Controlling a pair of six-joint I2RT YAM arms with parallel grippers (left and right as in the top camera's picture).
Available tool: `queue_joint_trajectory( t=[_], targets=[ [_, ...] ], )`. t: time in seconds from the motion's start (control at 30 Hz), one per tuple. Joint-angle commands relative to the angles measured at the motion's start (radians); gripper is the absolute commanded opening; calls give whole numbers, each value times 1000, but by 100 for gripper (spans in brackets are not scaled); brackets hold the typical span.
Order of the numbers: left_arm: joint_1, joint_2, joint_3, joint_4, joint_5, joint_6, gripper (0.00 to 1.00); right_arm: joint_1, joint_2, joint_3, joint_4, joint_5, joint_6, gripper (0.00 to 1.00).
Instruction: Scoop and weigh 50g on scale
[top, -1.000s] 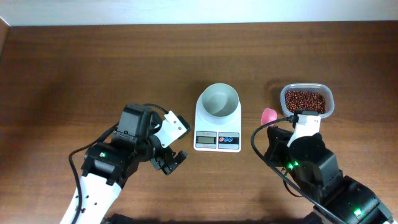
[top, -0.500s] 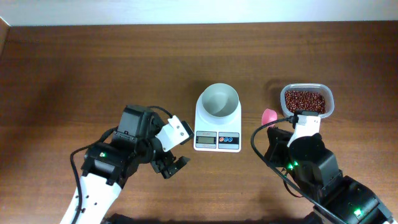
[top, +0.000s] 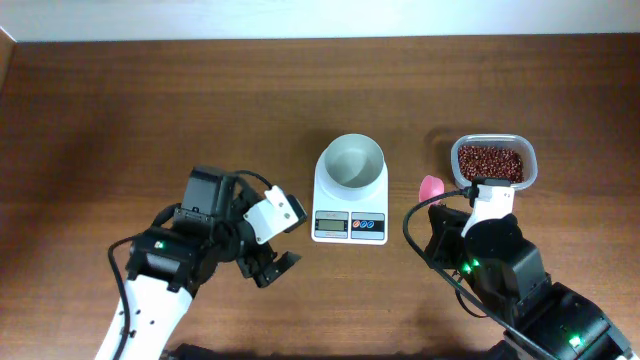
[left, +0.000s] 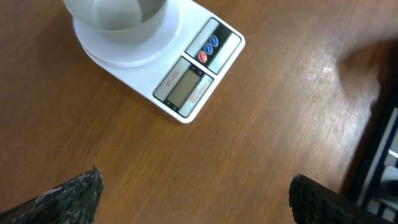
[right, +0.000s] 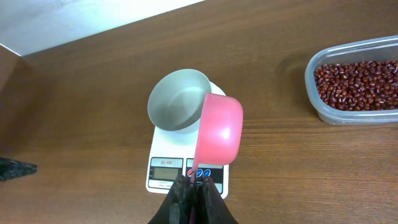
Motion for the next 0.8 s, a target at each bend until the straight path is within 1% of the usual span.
queue_joint_trajectory(
  t=[0.0,0.17,0.77],
  targets=[
    [4,35,48,-34,21,55,99,5,-1,2,1,-2,0,4],
    [4,72,77,-33,9,55,99,5,-1,2,0,-14,0,4],
    [10,72,76,-34,1,55,99,5,-1,2,0,-14,0,4]
  ],
)
